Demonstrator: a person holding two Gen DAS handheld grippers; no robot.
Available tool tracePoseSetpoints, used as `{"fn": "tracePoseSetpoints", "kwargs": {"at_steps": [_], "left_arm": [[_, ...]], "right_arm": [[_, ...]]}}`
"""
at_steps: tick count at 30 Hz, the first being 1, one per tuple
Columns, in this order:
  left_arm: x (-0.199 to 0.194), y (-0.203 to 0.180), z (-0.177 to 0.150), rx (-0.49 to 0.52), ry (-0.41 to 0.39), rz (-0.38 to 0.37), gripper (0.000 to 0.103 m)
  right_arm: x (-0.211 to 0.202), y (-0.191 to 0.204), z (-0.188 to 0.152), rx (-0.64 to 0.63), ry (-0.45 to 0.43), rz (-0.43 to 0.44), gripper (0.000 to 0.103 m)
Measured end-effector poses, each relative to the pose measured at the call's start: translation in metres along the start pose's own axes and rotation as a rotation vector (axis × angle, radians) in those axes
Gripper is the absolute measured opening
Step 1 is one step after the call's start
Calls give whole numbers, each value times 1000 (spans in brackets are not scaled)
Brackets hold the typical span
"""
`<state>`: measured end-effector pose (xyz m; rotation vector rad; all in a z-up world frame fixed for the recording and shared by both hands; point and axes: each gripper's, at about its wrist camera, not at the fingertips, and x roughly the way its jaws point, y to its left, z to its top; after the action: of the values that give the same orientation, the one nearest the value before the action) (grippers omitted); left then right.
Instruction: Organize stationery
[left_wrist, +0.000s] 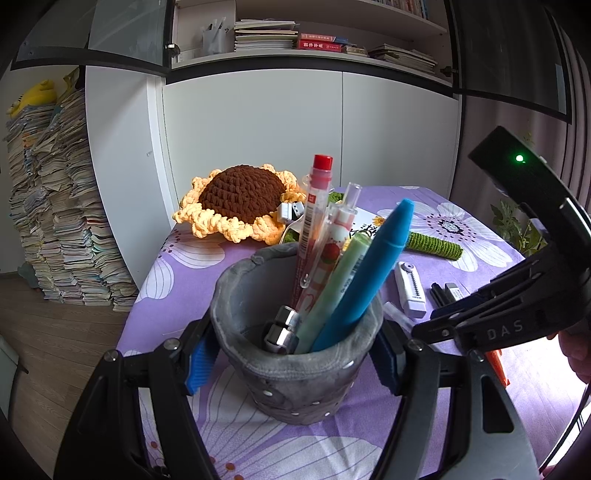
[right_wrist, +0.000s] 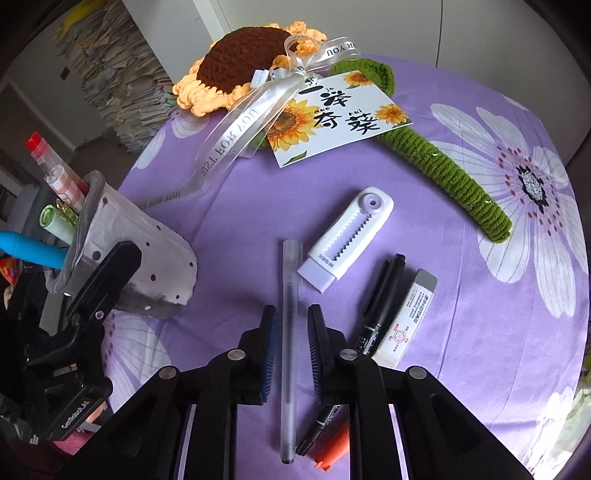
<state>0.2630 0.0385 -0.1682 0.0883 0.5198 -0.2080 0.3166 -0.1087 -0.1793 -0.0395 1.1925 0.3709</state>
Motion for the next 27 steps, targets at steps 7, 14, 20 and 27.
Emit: {"fn": "tracePoseSetpoints", "kwargs": {"at_steps": [7, 14, 20, 27], "left_arm": [[0, 2, 1, -5, 2, -3, 69], [1, 3, 1, -8, 3, -6, 69], [2, 5, 2, -10, 6, -11, 69], [2, 6, 2, -15, 7, -15, 69]], "right_arm": [[15, 6, 17, 4, 2, -16, 47], [19, 14, 22, -5, -44, 25, 47], [22, 39, 16, -140, -26, -106, 10], [2, 30, -1, -95, -25, 37, 10]]}}
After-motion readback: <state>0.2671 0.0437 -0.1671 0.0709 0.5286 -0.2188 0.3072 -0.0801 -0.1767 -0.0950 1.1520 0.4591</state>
